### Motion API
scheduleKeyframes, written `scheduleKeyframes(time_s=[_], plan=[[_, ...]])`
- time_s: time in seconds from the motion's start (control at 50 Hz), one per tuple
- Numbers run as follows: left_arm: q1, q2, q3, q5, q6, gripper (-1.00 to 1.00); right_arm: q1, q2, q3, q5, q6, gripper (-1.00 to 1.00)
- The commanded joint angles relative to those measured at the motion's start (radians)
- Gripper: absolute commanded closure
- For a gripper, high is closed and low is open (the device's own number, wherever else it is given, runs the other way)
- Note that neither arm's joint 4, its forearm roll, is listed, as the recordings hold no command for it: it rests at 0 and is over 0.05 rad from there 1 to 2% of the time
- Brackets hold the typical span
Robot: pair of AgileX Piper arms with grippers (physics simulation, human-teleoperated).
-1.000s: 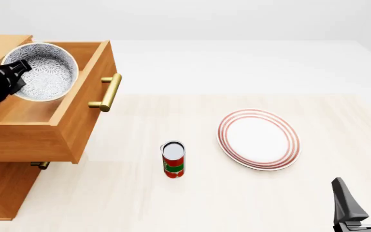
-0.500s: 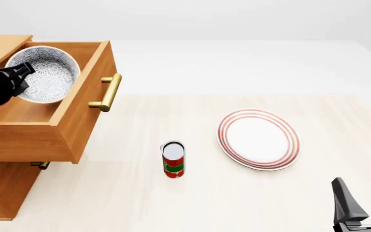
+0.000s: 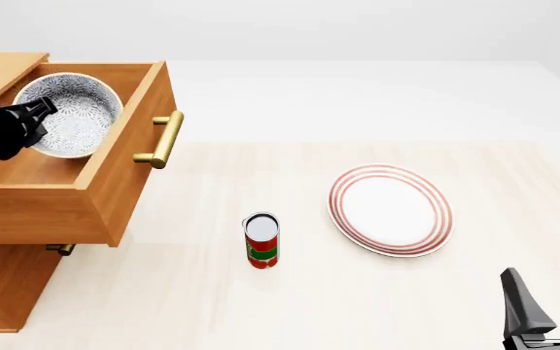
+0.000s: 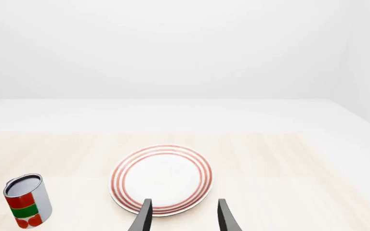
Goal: Put the bowl in the top drawer of the cabinet.
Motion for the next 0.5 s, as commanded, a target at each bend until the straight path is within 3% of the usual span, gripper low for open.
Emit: scheduleKeyframes(time_s=[0.02, 0.32, 0.34, 0.5], plan=[[0.007, 0.008, 0.0, 0.003, 0.008, 1.0, 0.0, 0.0, 0.0, 0.0, -0.001, -1.0], [0.017, 0.01, -0.017, 0.02, 0.04, 1.0, 0.0, 0.0, 0.0, 0.0, -0.001, -1.0], [0.016, 0.011, -0.019, 0.022, 0.041, -1.0, 0.0, 0.0, 0.0, 0.0, -0.001, -1.0], [0.013, -0.026, -0.056, 0.063, 0.067, -1.0, 0.0, 0.0, 0.0, 0.0, -0.001, -1.0]])
